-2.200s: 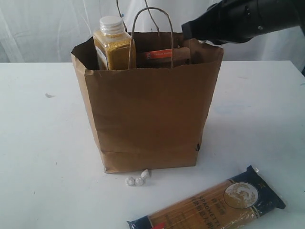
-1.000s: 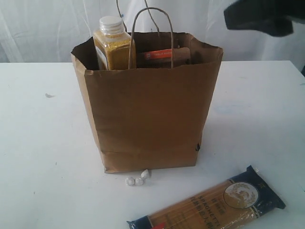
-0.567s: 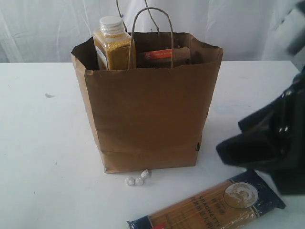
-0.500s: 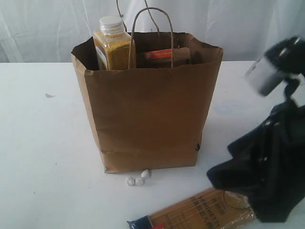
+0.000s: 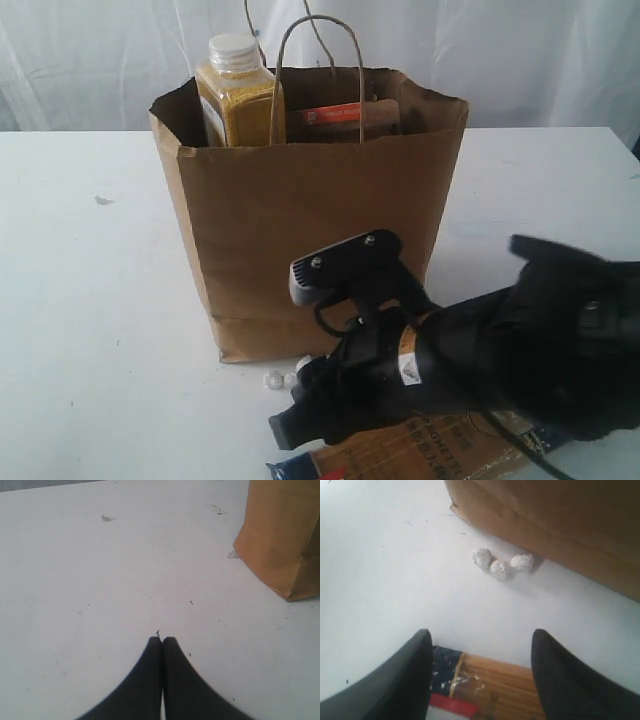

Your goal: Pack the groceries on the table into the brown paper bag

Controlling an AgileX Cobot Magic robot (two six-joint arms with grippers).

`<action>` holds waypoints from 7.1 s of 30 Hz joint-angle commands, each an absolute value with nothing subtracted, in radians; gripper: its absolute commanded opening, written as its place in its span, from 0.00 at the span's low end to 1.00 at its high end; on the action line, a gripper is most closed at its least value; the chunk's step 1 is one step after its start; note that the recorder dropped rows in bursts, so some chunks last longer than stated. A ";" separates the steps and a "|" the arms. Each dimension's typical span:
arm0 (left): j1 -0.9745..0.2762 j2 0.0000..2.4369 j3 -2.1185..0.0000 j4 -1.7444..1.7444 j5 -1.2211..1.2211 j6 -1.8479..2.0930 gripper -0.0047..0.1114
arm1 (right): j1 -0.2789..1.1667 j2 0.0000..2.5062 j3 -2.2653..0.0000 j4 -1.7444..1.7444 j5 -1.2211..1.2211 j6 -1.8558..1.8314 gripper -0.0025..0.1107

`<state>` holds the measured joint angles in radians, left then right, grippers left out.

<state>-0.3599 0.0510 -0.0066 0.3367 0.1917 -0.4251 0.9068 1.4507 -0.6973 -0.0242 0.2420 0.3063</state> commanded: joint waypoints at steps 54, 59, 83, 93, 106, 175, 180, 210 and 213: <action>-0.358 0.047 0.000 0.336 0.192 -0.422 0.04 | 0.785 1.858 -0.807 -0.037 -0.057 0.476 0.16; -0.358 0.047 0.000 0.336 0.192 -0.422 0.04 | 0.785 1.858 -0.807 -0.037 -0.050 0.476 0.06; -0.358 0.047 0.000 0.336 0.192 -0.422 0.04 | 0.818 1.334 -0.651 -0.039 0.161 0.422 0.02; -0.358 0.047 0.000 0.336 0.192 -0.422 0.04 | 0.776 0.984 -0.710 -0.071 0.254 0.335 0.02; -0.358 0.047 0.000 0.336 0.192 -0.422 0.04 | 0.650 1.008 -0.977 -0.224 0.388 0.324 0.02; -0.358 0.047 0.000 0.336 0.192 -0.422 0.04 | 0.786 1.110 -0.742 0.340 0.684 -0.322 0.45; -0.358 0.047 0.000 0.336 0.192 -0.422 0.04 | 0.856 1.301 -0.750 0.340 0.605 -0.340 0.45; -0.358 0.047 0.000 0.336 0.192 -0.422 0.04 | 0.847 1.802 -0.988 0.317 0.529 -0.236 0.45; -0.358 0.047 0.000 0.336 0.192 -0.422 0.04 | 0.845 1.826 -0.997 0.321 0.529 -0.180 0.45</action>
